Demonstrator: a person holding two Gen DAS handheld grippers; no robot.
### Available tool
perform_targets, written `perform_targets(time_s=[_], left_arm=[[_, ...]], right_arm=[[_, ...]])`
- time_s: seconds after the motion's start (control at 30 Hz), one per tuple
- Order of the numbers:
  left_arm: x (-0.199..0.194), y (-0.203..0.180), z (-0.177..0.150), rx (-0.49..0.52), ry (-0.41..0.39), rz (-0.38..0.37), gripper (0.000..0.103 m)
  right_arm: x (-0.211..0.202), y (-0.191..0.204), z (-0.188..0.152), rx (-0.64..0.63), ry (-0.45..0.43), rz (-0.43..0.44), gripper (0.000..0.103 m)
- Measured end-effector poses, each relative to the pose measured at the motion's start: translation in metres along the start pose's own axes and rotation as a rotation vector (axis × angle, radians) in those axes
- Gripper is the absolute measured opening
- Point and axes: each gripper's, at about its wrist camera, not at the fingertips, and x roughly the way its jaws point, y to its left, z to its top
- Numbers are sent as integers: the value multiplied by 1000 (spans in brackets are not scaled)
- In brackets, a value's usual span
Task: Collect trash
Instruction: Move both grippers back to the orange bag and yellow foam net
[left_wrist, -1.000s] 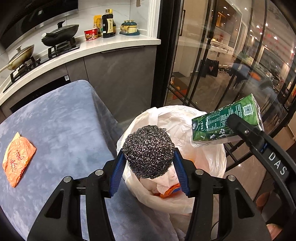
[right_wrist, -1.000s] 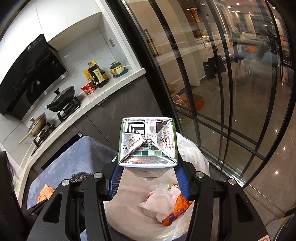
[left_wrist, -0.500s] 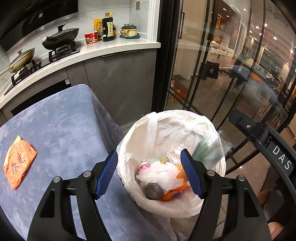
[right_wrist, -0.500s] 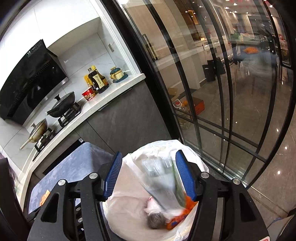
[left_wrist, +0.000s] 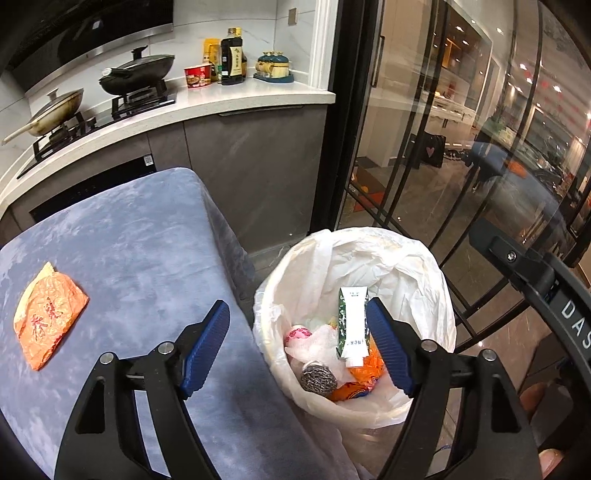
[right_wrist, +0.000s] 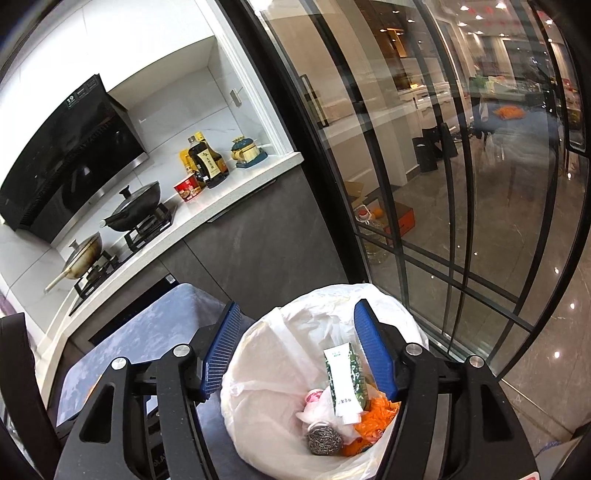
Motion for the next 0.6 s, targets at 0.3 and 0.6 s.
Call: perform_targets(time_s=[0.3,0.6], left_arm=[[-19,26,1,-43,-28,14,73],[-42,69,-2,-99,-59,50,74]], right_arm=[[-9,26,-5,-42,-4,26,62],[-19,60,-14,-85,-1,57,63]])
